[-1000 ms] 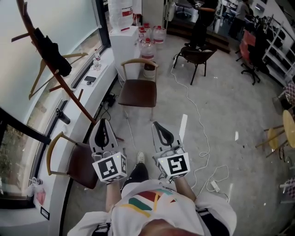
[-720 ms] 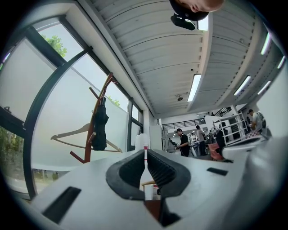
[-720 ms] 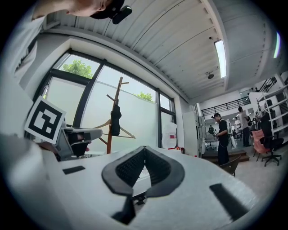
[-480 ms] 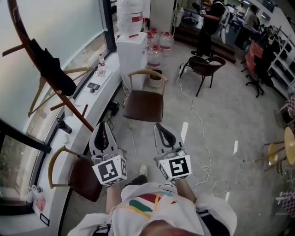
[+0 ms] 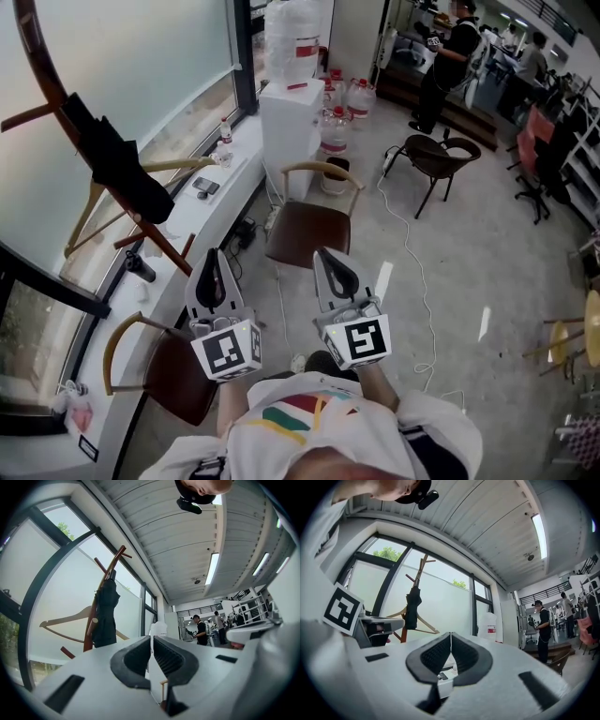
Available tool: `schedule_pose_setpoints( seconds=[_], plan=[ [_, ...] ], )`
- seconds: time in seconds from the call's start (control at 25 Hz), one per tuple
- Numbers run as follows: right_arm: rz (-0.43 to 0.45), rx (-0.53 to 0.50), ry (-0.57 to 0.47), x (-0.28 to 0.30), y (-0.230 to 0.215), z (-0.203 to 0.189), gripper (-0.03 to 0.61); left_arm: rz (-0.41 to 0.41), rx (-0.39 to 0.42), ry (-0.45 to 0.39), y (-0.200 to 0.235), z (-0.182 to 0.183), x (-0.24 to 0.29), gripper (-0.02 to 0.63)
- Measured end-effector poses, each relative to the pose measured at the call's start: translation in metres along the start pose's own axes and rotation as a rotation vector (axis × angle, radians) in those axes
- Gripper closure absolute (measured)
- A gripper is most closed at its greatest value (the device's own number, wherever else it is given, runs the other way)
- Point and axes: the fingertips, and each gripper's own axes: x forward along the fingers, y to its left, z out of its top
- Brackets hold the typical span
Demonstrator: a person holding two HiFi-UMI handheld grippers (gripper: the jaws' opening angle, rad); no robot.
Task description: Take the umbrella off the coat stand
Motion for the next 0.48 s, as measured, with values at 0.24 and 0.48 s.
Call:
schedule_pose_setpoints(
  seconds=[0.24, 0.48],
  plan=[
    [0.037, -0.007, -0.026, 0.023, -0.001, 0.004, 0.578, 0.035, 0.005, 0.019, 0.002, 0.002, 0.011, 0.598],
    [0.110, 0.031, -0.041, 0.051, -0.003, 0.003, 0.578, 0.089, 0.027, 0.028, 0.007, -0.003, 0.020, 0.600]
  ],
)
